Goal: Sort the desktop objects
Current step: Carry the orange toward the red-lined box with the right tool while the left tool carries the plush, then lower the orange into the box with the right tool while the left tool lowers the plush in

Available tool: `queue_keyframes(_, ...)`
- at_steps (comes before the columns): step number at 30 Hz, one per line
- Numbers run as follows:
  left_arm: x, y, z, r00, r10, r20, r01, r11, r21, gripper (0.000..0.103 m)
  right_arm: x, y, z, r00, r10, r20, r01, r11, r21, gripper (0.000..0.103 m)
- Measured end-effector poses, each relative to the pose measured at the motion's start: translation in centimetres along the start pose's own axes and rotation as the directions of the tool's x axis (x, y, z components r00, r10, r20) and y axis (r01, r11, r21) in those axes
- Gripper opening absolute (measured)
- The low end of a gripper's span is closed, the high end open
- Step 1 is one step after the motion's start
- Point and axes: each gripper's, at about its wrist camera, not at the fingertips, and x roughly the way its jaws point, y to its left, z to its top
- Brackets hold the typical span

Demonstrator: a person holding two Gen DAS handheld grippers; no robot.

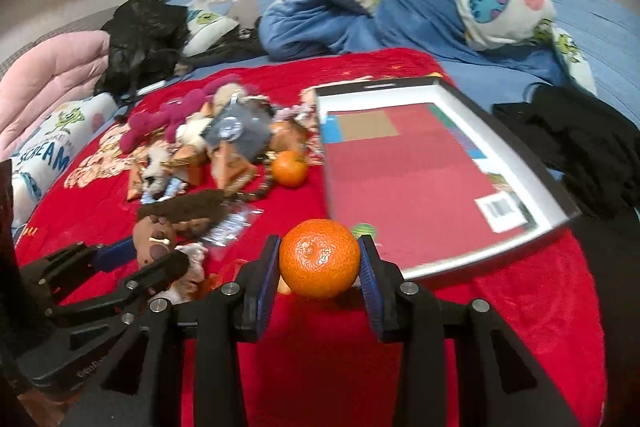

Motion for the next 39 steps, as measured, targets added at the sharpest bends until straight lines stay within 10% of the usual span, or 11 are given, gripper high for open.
queue_keyframes(9, 1.0, -6.8, 0.6, 0.998, -0.066, 0.024, 0.062, 0.990, 0.127, 0.045, -1.8, -5.7, -0.7, 0.998, -0.056, 0.027, 0.054, 0.995, 0.079, 0.036)
queue_keyframes(39, 9.4, -12.4, 7.9, 0.991, -0.136, -0.013, 0.136, 0.973, 0.186, 0.045, 2.0, -13.1, 2.0, 0.990, -0.099, 0.097, 0.065, 0.952, 0.299, 0.037)
